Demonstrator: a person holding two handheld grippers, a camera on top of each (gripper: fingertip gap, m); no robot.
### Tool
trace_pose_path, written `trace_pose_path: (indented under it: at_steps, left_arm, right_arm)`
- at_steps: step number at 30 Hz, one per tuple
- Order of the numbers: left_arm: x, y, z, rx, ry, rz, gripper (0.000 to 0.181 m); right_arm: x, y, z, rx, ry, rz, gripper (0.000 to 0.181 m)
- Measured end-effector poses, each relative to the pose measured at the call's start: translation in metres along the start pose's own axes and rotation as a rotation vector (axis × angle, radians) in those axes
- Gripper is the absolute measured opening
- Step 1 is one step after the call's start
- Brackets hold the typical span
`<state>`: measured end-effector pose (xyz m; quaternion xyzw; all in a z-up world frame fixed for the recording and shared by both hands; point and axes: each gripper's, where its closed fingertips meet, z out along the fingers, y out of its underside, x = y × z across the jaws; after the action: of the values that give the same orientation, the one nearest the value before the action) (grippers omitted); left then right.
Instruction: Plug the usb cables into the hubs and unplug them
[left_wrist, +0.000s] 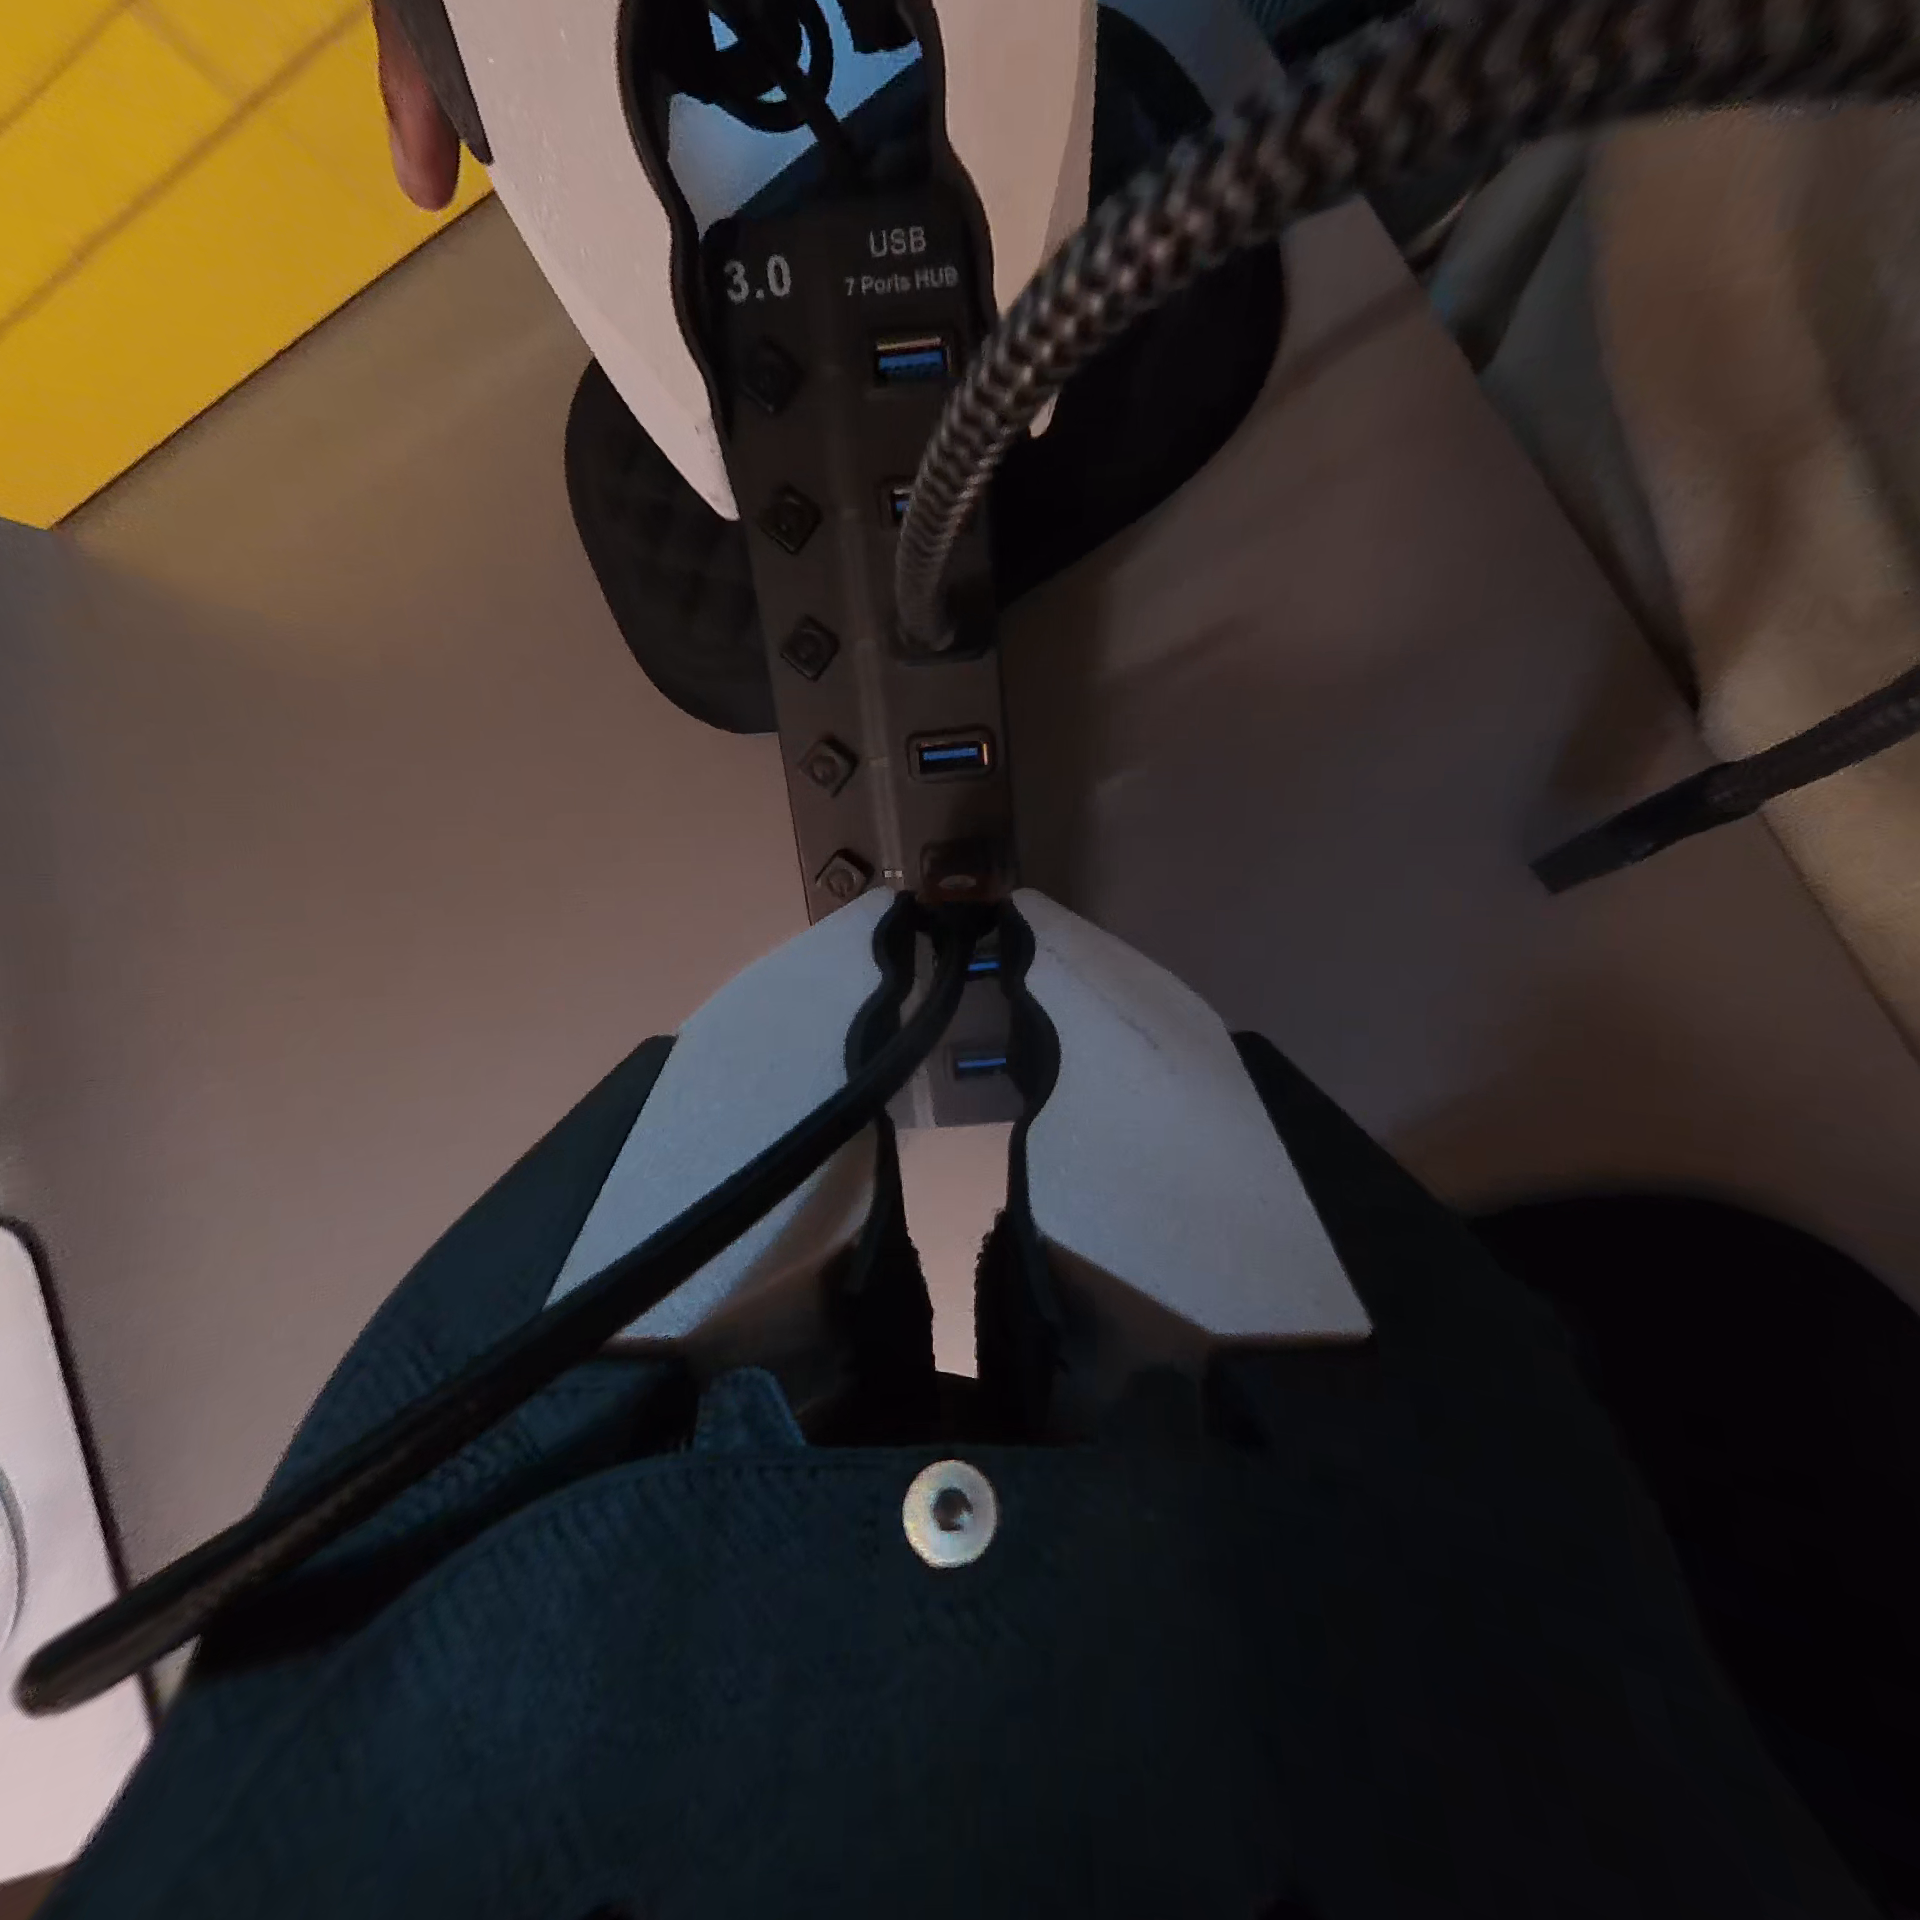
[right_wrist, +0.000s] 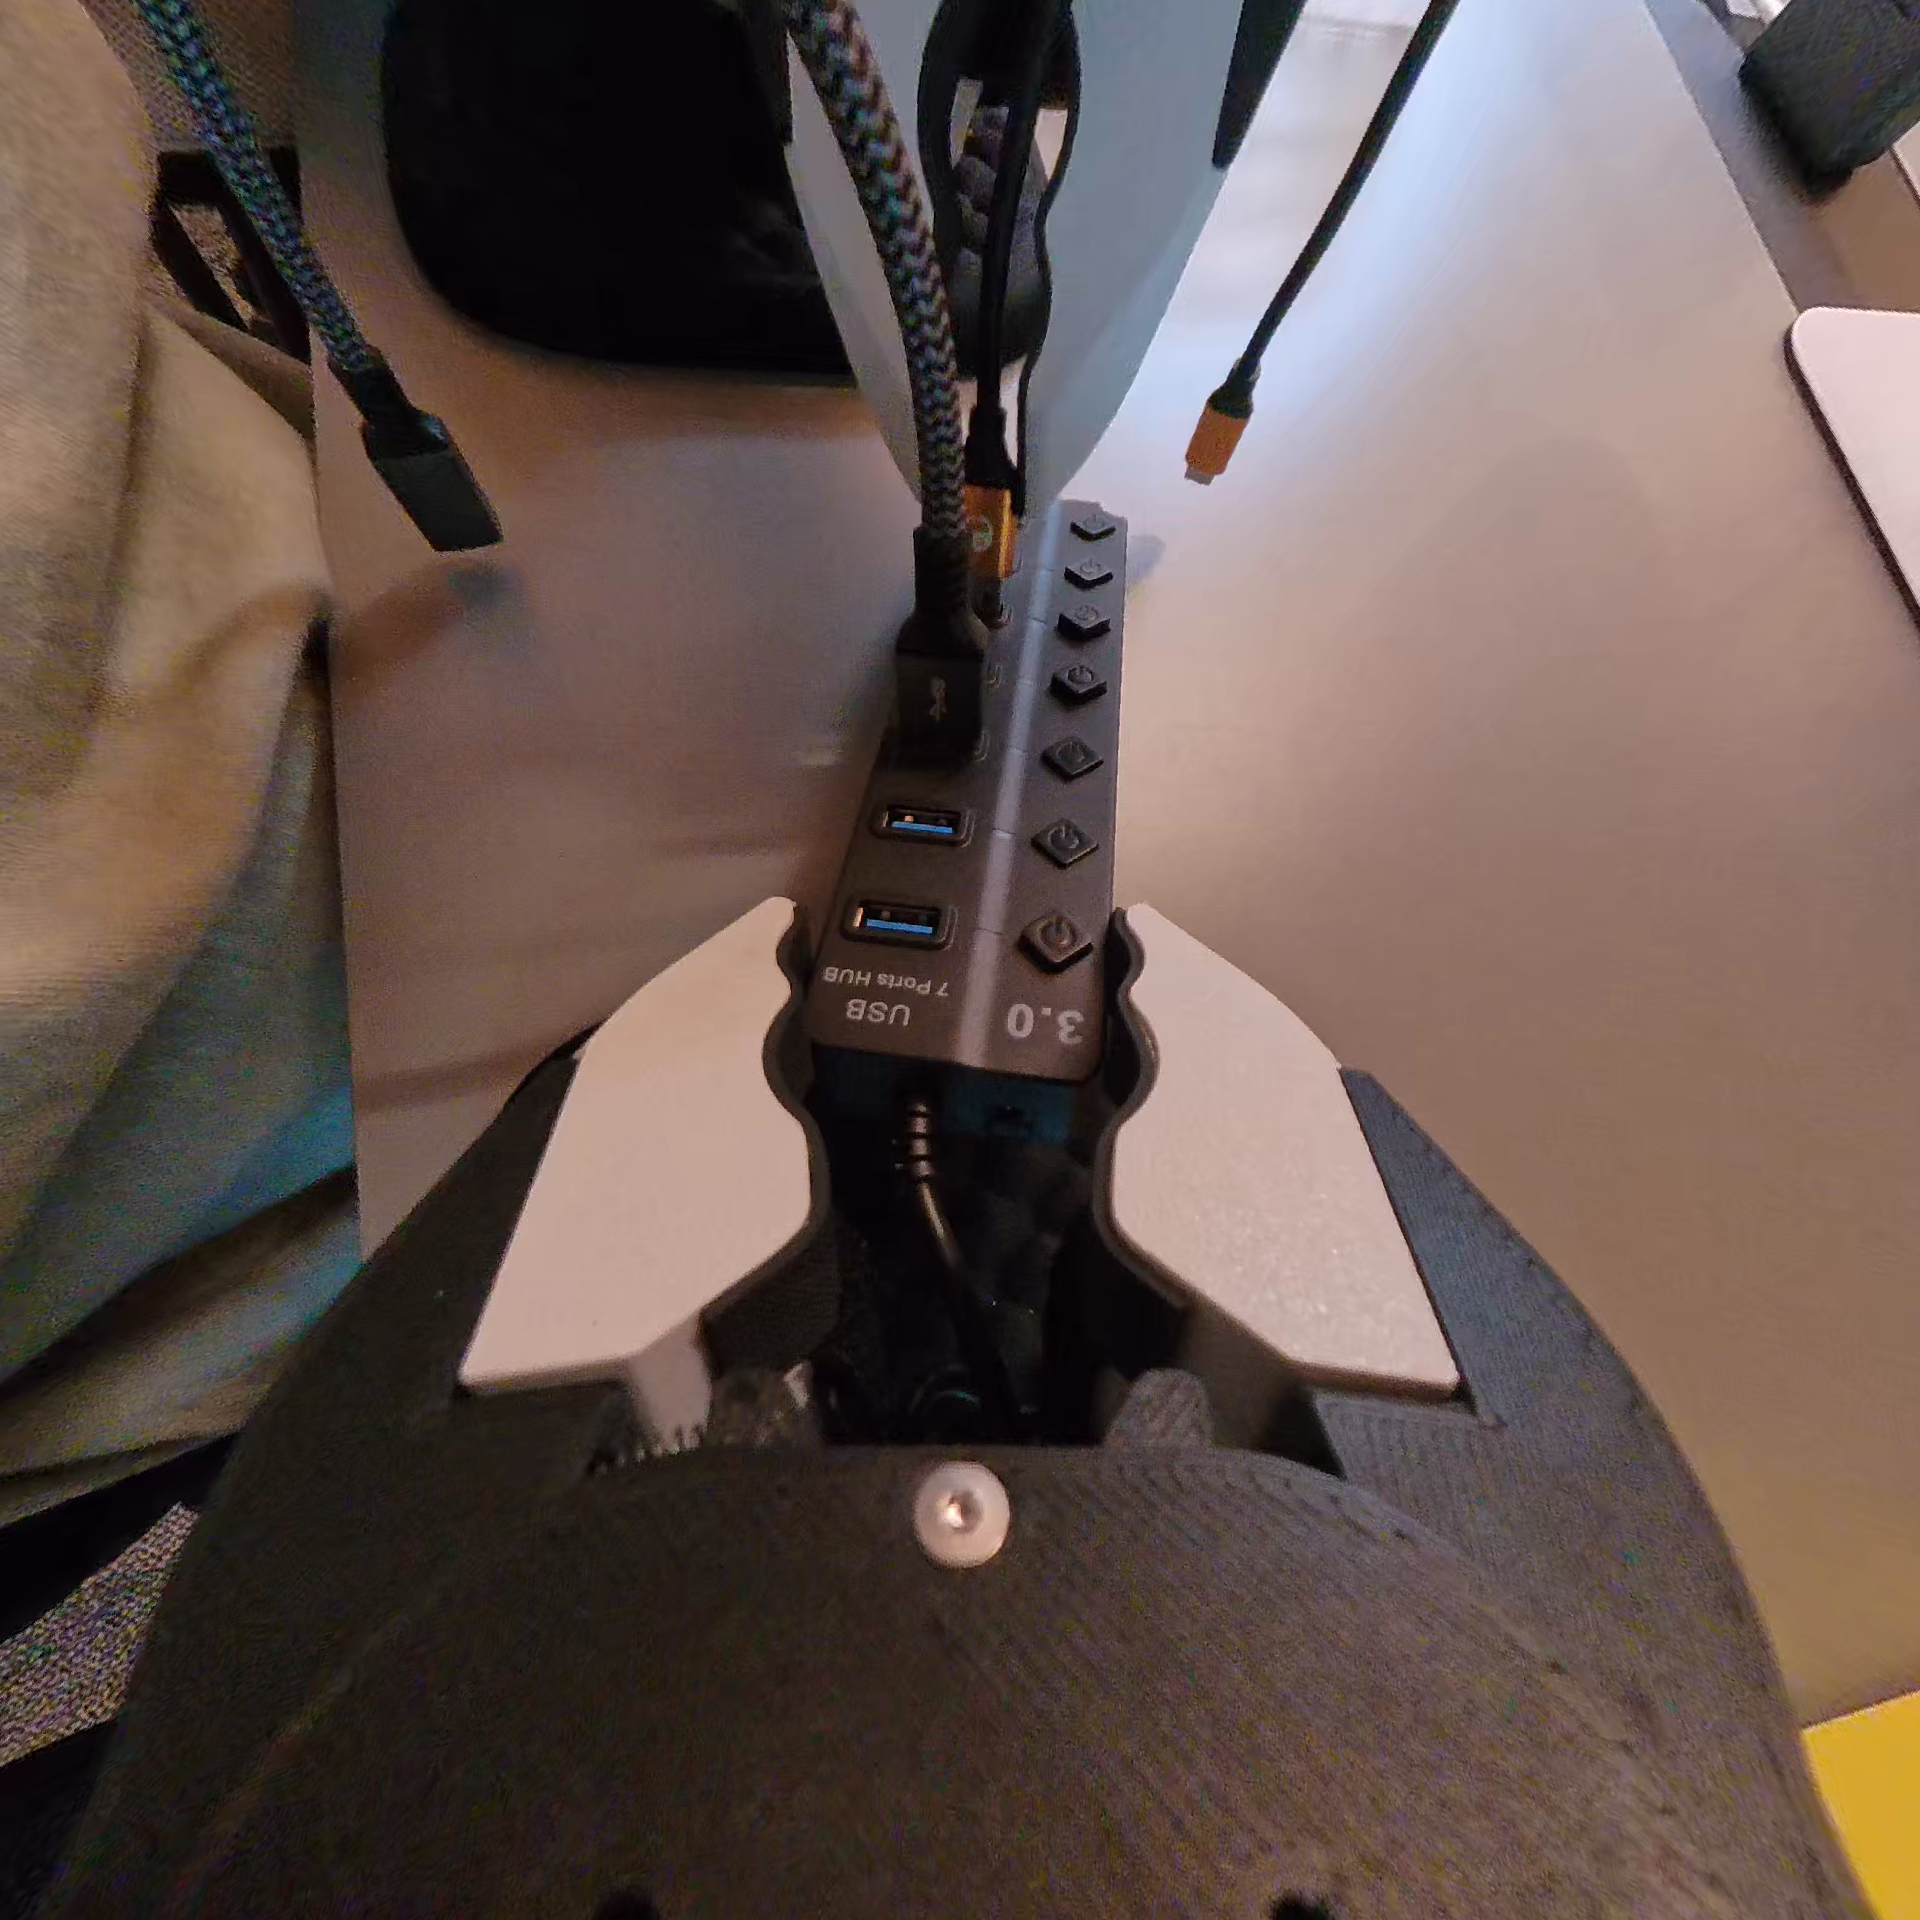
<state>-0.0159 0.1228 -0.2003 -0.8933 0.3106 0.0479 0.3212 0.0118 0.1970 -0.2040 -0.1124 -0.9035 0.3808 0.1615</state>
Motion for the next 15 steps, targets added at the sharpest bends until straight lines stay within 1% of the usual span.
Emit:
trace_pose_path:
  at_steps: [3,6,8,10,15]
  left_arm:
    - [0.0,0.0,0.001,-0.003,0.006,-0.003,0.015]
    - [0.0,-0.001,0.002,-0.006,0.005,-0.001,0.015]
    - [0.0,0.001,0.004,-0.029,0.018,-0.021,0.015]
    - [0.0,0.001,0.006,-0.011,0.042,-0.05,0.015]
    - [0.0,-0.002,0.018,0.039,0.071,-0.056,0.015]
  right_arm:
    - [0.0,-0.001,0.0,0.0,0.003,-0.002,0.055]
    - [0.0,-0.009,-0.002,0.052,0.004,0.016,0.055]
    - [0.001,-0.009,-0.002,0.05,0.0,0.025,0.054]
    - [0.001,-0.004,-0.001,0.031,-0.006,0.032,0.054]
    - [-0.002,0.023,0.007,-0.068,0.012,0.013,0.054]
